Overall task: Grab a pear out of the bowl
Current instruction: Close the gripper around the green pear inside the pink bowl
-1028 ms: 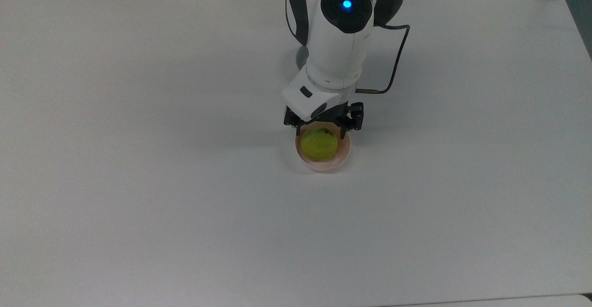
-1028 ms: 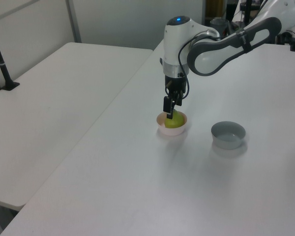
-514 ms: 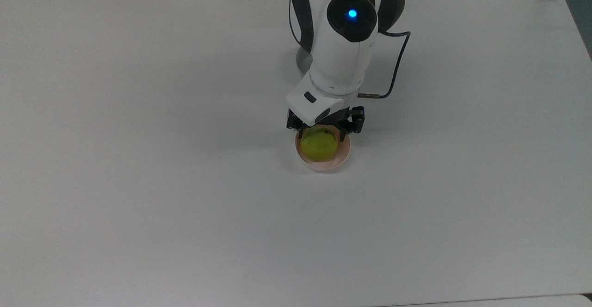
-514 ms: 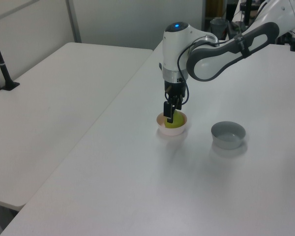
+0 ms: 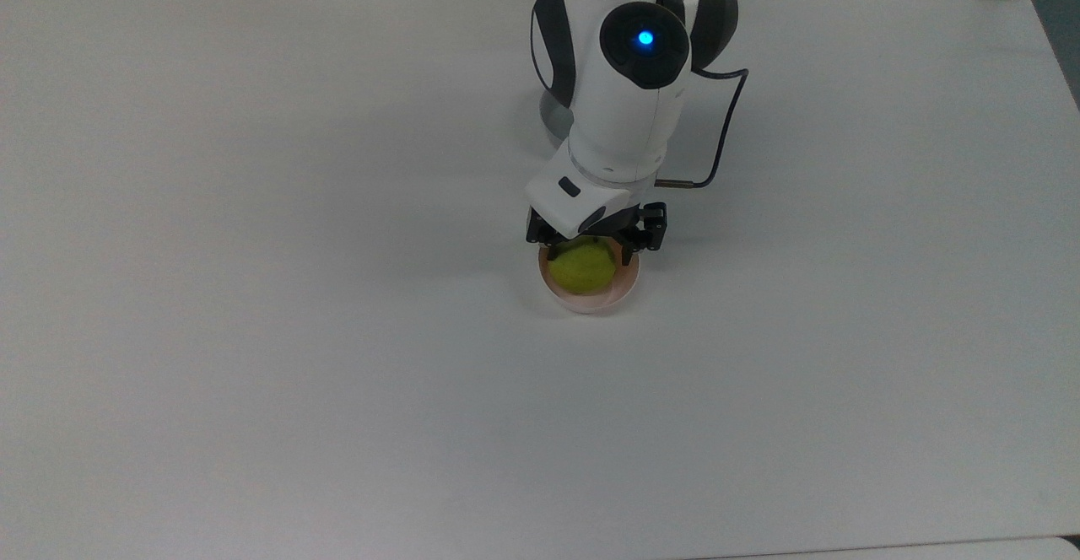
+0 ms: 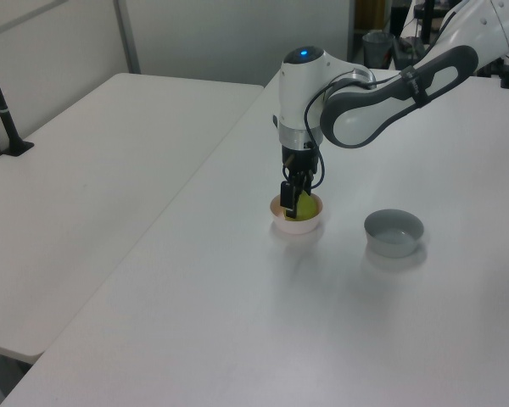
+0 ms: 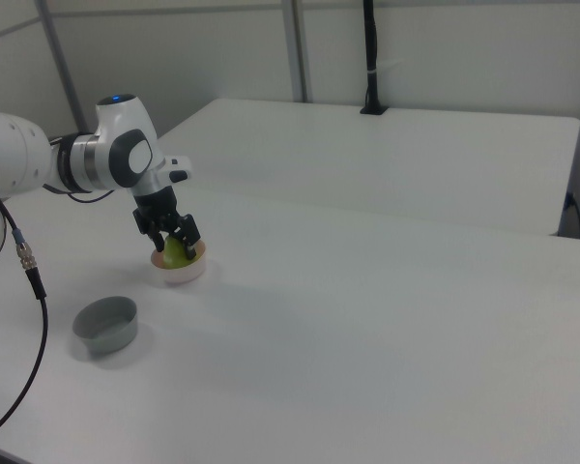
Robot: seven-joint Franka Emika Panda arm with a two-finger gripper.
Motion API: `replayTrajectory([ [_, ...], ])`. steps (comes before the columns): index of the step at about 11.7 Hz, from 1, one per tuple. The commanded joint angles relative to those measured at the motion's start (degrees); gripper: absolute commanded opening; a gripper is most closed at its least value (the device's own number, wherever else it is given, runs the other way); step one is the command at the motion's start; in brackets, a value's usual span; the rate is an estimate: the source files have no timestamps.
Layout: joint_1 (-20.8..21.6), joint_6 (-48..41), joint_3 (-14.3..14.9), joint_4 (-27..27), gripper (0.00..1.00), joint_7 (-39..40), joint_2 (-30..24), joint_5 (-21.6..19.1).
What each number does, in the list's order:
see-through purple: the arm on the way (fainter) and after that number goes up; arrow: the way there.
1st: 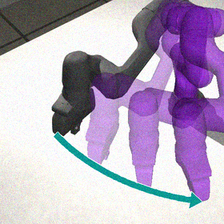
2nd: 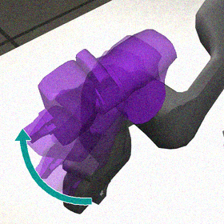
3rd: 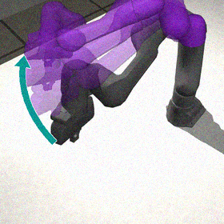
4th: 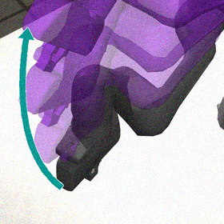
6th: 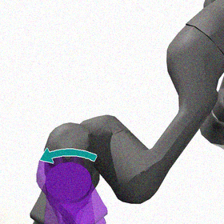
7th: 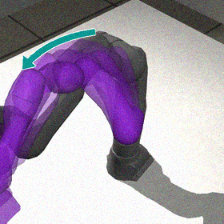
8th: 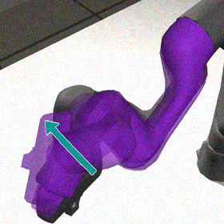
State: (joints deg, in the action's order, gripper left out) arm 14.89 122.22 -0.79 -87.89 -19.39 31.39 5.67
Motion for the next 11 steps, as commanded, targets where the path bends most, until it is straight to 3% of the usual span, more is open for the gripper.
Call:
replayTrajectory([
  [1, 0.49, 1.44, 0.35, -0.61, 0.92, -1.52, 0.34, 1.63],
  [5, 0.40, 1.53, 0.35, -0.61, 0.91, -1.52, 0.51, 1.72],
  [6, 0.49, 1.53, 0.35, -0.61, 0.84, -1.52, 0.78, 1.72],
  [9, 0.58, 1.44, 0.27, -0.53, 0.51, -1.35, 0.78, 2.07],
  [11, 0.58, 1.18, 0.27, -0.35, 0.50, -1.35, 0.34, 1.98],
])
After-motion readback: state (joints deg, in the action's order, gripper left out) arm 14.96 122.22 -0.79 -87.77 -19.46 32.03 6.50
